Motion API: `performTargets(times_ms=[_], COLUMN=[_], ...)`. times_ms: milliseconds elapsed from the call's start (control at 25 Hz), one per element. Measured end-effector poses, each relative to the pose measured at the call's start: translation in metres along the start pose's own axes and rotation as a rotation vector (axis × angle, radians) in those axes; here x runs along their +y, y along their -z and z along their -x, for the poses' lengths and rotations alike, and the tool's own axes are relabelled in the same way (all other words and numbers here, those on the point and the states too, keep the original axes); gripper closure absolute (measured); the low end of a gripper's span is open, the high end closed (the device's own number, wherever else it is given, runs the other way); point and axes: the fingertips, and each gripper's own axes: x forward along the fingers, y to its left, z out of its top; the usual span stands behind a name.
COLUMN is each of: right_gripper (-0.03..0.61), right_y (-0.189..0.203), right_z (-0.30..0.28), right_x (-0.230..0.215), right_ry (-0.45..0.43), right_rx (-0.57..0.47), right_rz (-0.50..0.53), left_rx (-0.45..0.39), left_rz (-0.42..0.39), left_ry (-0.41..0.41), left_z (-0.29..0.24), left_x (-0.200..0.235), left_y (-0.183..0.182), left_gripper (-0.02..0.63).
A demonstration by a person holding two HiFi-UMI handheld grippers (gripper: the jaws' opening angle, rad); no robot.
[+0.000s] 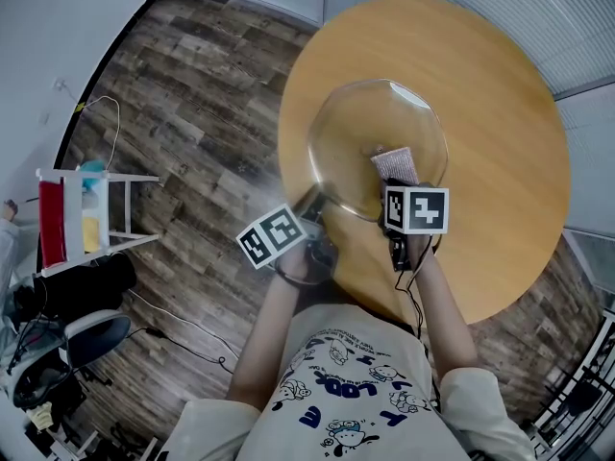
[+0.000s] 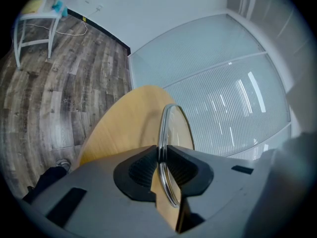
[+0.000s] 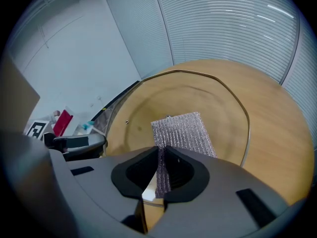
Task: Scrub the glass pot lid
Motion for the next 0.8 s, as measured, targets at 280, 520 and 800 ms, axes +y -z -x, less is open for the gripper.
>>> performTargets(times_ms=[280,520,800], right_gripper=[0.523,0.523,0.523], right_y=[0.004,0.004,0.003], right_z=[0.0,0.0,-0.002], right_x=[0.013,0.025,0.036], right_ry=[-0.031,-0.049,-0.068], right_rx=[0.015,0.021,0.026], right_rz=[0.02,0.043,0.075], left_rx=[-0.008,-0.016,-0.018], left_rz=[0.008,0.011,0.011], left_ry=[-0.008,-0.007,-0.004], left_z=[-0.002,-0.004,-0.004], left_x=[-0.002,-0.005,-0.007], left_y=[0.0,0.0,0.001], left_gripper=[0.545,0.546,0.546])
